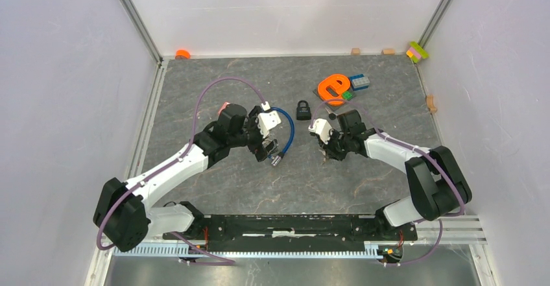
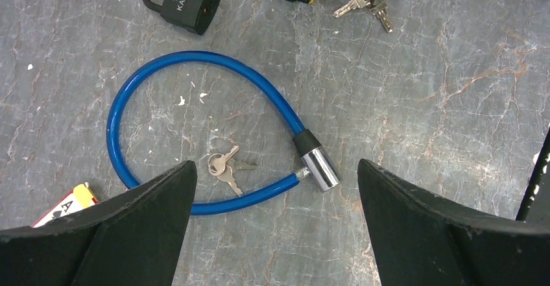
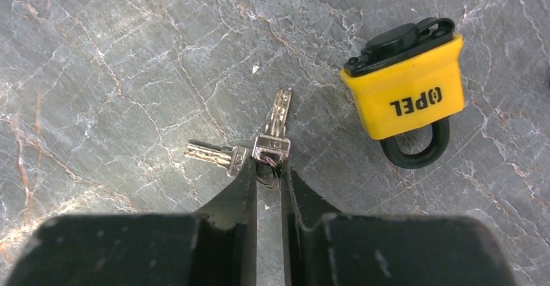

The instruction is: Unlock with the key

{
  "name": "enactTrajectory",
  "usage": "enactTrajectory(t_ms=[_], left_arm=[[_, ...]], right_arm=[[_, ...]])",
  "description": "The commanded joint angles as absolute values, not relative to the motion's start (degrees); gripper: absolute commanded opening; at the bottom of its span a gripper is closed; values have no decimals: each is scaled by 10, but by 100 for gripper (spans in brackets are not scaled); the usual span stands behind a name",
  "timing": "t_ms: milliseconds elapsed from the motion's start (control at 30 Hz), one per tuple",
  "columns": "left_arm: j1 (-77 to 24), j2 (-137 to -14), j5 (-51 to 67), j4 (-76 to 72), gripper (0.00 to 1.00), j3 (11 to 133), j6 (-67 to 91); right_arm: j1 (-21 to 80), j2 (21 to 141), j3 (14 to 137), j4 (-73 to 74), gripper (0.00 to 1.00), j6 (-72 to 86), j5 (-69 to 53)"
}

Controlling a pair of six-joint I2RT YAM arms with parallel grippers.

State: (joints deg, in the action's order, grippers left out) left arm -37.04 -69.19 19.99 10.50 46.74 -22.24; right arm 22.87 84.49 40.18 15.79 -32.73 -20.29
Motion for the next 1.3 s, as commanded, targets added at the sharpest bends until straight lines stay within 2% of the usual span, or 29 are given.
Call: enactTrajectory(t_ms=[0, 200, 533, 800, 1033, 1167, 1267], left_arm=[[-371, -674, 209, 68, 100, 462, -201], [-370, -690, 204, 44, 100, 472, -201], [-370, -738, 331, 31, 100, 532, -196], [-371, -768, 422, 54, 100, 577, -260], [-372, -796, 443, 55, 85, 596, -226], [-363, -811, 455, 59, 86, 608, -132], [-331, -825, 495, 29, 88, 614, 3]], right_arm=[[230, 838, 424, 182, 11, -339, -193], [231, 791, 460, 193, 0, -360, -244], [231, 725, 508, 187, 0, -375, -418], [234, 729, 548, 180, 2, -348, -569], [241, 724, 531, 150, 2, -327, -590], [243, 692, 498, 94, 0, -299, -536], [245, 659, 472, 58, 0, -297, -475]])
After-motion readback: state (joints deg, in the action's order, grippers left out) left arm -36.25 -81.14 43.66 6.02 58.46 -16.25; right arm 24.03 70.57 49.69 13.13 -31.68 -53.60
